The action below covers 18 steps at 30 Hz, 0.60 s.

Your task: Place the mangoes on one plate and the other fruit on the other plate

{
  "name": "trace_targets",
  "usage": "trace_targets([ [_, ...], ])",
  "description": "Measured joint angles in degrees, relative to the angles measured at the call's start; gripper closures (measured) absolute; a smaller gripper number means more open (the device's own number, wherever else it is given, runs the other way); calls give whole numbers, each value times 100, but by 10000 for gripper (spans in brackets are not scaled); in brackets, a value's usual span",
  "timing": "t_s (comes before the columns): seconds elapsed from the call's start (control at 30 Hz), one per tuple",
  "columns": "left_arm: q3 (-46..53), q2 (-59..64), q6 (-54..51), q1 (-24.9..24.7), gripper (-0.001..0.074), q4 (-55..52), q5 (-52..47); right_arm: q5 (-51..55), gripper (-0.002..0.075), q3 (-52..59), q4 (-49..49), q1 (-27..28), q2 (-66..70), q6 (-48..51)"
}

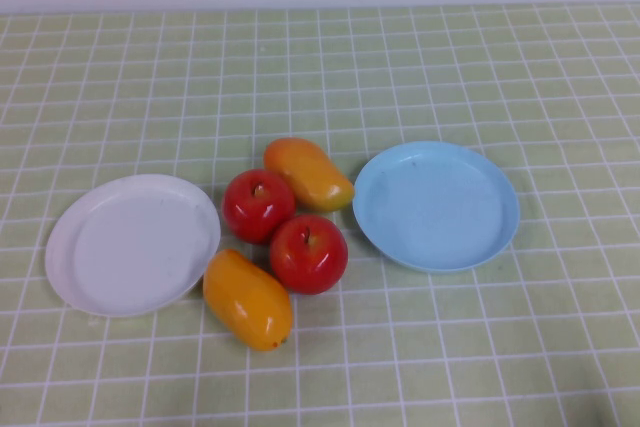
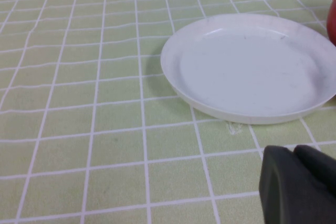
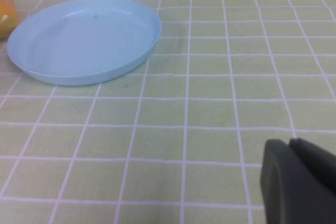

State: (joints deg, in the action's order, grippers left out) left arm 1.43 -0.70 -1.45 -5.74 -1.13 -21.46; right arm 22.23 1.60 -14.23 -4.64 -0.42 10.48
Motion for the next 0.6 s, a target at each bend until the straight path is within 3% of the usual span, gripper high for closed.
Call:
trace_targets([
  [0.37,0,0,0,0,733,265,136,0,742,0,0,0,0,0],
  [0.5,0,0,36,0,733,1038,408,0,742,0,0,0,0,0],
  [0.6,0,0,178,0,733,2256,680,0,742,0,0,0,0,0],
])
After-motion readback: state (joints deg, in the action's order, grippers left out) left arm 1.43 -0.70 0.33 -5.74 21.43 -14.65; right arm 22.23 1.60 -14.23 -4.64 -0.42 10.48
